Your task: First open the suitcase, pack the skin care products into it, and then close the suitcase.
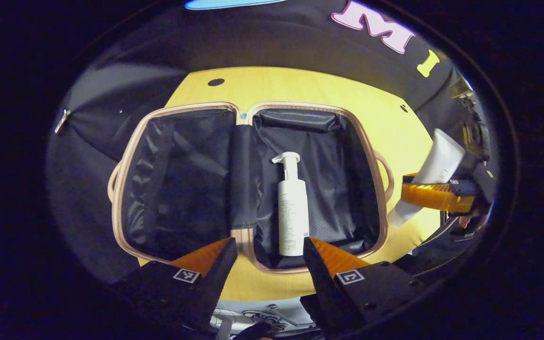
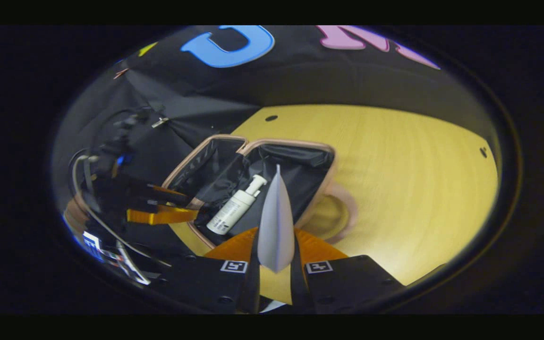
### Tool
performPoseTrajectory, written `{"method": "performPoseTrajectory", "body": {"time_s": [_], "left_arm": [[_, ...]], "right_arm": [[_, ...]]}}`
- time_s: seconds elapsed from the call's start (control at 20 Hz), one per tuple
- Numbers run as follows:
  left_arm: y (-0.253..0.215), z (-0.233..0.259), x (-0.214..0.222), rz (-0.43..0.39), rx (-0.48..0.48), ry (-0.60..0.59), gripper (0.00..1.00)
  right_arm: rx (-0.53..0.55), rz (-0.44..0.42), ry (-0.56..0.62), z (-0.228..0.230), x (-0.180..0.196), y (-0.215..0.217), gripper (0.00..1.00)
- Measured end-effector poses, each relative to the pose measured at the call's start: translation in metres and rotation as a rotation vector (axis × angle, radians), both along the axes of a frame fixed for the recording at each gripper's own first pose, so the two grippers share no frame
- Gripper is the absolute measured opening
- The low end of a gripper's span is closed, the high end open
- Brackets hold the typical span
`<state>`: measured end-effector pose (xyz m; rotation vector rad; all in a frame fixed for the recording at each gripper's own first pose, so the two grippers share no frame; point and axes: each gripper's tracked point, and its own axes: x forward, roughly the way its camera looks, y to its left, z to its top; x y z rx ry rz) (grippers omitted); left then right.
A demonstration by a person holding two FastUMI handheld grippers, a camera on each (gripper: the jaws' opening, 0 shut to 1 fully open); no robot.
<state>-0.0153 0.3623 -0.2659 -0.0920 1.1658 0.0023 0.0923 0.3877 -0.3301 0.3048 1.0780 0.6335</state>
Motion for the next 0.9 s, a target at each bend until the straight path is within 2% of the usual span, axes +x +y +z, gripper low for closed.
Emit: {"method": "performPoseTrajectory", "body": {"time_s": [0.15, 0.25, 0.35, 0.4, 0.45, 0.6, 0.7, 0.75, 0.8, 0.85, 0.9], "left_arm": [[0.035, 0.02, -0.031, 0.096, -0.018, -0.034, 0.89], [0.063, 0.024, -0.053, 0.161, -0.012, -0.039, 0.89], [0.09, 0.018, -0.068, 0.23, 0.0, -0.037, 0.89], [0.102, 0.013, -0.074, 0.263, -0.004, -0.039, 0.9], [0.112, 0.01, -0.079, 0.296, -0.013, -0.04, 0.9], [0.14, 0.012, -0.083, 0.39, -0.051, -0.059, 0.9], [0.157, 0.02, -0.077, 0.438, -0.075, -0.082, 0.9], [0.165, 0.024, -0.073, 0.458, -0.082, -0.095, 0.9], [0.173, 0.023, -0.067, 0.472, -0.089, -0.109, 0.9], [0.181, 0.023, -0.062, 0.484, -0.093, -0.123, 0.9], [0.189, 0.023, -0.055, 0.496, -0.094, -0.139, 0.9]], "right_arm": [[0.039, -0.053, 0.146, -0.01, 0.011, 0.042, 0.3], [-0.018, -0.04, 0.185, -0.036, 0.011, 0.056, 0.3], [-0.106, -0.025, 0.259, -0.066, -0.005, 0.058, 0.3], [-0.134, -0.032, 0.285, -0.077, -0.008, 0.059, 0.3], [-0.161, -0.038, 0.313, -0.085, -0.011, 0.059, 0.23], [-0.217, -0.084, 0.39, -0.098, -0.016, 0.061, 0.23], [-0.276, -0.124, 0.409, -0.099, -0.017, 0.052, 0.27], [-0.285, -0.142, 0.408, -0.097, -0.015, 0.051, 0.4], [-0.271, -0.148, 0.415, -0.092, -0.016, 0.054, 0.31], [-0.259, -0.144, 0.415, -0.085, -0.017, 0.055, 0.44], [-0.233, -0.136, 0.407, -0.076, -0.018, 0.059, 0.51]]}}
